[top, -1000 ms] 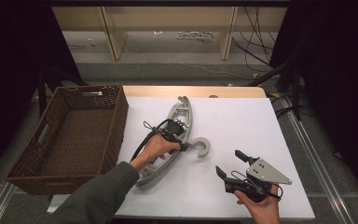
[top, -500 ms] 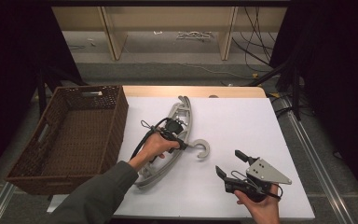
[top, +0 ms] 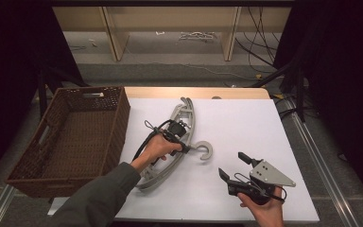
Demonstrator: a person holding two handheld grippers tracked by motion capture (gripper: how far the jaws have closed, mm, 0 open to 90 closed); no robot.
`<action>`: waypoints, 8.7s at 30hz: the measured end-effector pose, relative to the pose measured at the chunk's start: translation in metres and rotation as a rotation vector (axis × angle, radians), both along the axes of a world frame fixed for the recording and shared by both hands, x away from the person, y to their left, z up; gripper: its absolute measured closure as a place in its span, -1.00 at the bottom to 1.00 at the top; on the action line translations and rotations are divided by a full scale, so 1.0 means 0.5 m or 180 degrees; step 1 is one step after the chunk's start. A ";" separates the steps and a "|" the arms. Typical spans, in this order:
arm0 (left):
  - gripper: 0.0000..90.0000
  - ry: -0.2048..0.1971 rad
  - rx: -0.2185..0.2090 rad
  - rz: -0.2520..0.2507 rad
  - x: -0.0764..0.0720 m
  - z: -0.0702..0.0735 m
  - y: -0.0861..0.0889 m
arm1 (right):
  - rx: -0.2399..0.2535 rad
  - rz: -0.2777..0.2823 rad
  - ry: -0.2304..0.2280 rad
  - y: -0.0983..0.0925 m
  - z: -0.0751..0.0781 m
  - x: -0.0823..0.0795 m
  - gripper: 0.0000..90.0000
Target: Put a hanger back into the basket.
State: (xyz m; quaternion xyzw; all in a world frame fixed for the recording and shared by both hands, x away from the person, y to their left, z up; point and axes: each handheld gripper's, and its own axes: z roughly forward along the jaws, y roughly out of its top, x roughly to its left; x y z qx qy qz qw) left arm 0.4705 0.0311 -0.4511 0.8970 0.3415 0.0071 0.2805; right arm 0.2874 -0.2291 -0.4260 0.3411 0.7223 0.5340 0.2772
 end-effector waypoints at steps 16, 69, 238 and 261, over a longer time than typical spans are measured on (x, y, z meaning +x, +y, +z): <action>0.69 -0.0002 -0.0608 0.0327 -0.004 0.065 0.063 | 0.0001 0.0006 -0.0006 0.001 0.000 0.000 -0.59; 0.80 -0.0796 -0.1177 0.0445 -0.098 0.356 0.313 | 0.0007 0.0001 -0.0002 0.003 -0.003 0.002 -0.59; -0.51 -0.1634 -0.1508 0.0616 -0.284 0.181 0.307 | -0.0059 0.0046 0.0031 0.011 -0.005 0.004 -0.58; -0.51 -0.1475 -0.1197 0.0265 -0.266 0.093 0.187 | -0.0041 0.0014 0.0007 0.007 -0.003 0.002 -0.58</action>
